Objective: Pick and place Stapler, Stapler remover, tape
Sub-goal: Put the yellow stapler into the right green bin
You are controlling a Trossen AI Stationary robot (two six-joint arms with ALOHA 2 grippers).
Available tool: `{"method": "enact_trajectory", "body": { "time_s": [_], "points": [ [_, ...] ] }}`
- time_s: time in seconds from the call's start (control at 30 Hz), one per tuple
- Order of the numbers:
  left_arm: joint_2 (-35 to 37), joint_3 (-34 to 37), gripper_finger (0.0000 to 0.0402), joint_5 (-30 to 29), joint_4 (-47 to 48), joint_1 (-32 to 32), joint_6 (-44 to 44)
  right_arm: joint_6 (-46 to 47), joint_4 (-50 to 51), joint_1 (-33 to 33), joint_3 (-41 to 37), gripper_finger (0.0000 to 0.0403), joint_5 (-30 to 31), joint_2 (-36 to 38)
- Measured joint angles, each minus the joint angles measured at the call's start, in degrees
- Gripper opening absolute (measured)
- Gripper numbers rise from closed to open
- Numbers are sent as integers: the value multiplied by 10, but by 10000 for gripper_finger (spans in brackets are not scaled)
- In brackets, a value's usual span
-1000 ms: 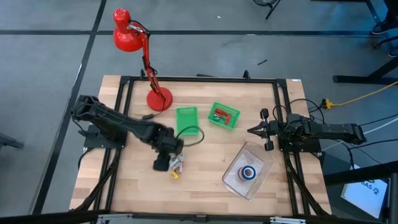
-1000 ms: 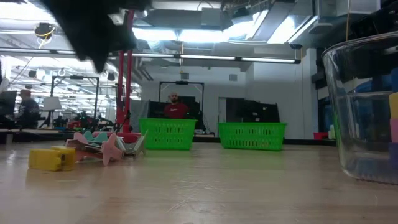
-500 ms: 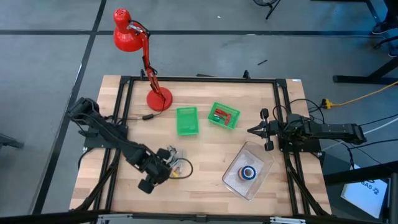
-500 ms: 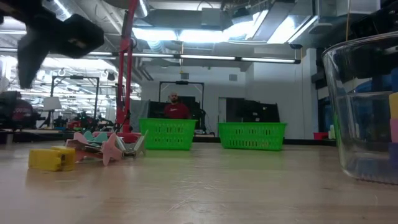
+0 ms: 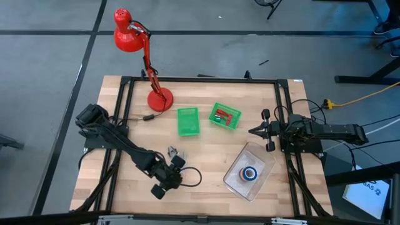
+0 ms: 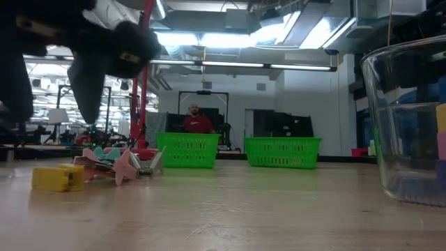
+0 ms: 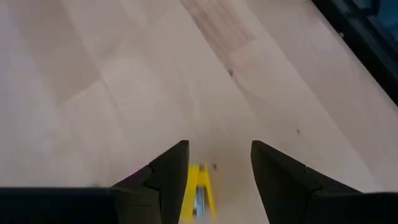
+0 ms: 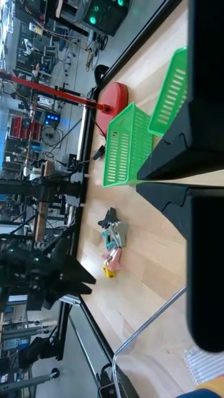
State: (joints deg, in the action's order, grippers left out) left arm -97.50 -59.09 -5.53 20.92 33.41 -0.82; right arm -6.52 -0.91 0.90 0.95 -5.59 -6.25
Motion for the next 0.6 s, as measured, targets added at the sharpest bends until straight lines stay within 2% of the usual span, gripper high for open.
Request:
{"method": "enact_trajectory", "body": {
  "time_s": [0.3, 0.6],
  "points": [
    [-51, 0, 171, 21, -1, -18, 1, 0, 0, 0, 0, 21, 0, 0],
    [-63, -1, 171, -3, 42, -19, 26, 0, 0, 0, 0, 21, 0, 0]
  ]
}}
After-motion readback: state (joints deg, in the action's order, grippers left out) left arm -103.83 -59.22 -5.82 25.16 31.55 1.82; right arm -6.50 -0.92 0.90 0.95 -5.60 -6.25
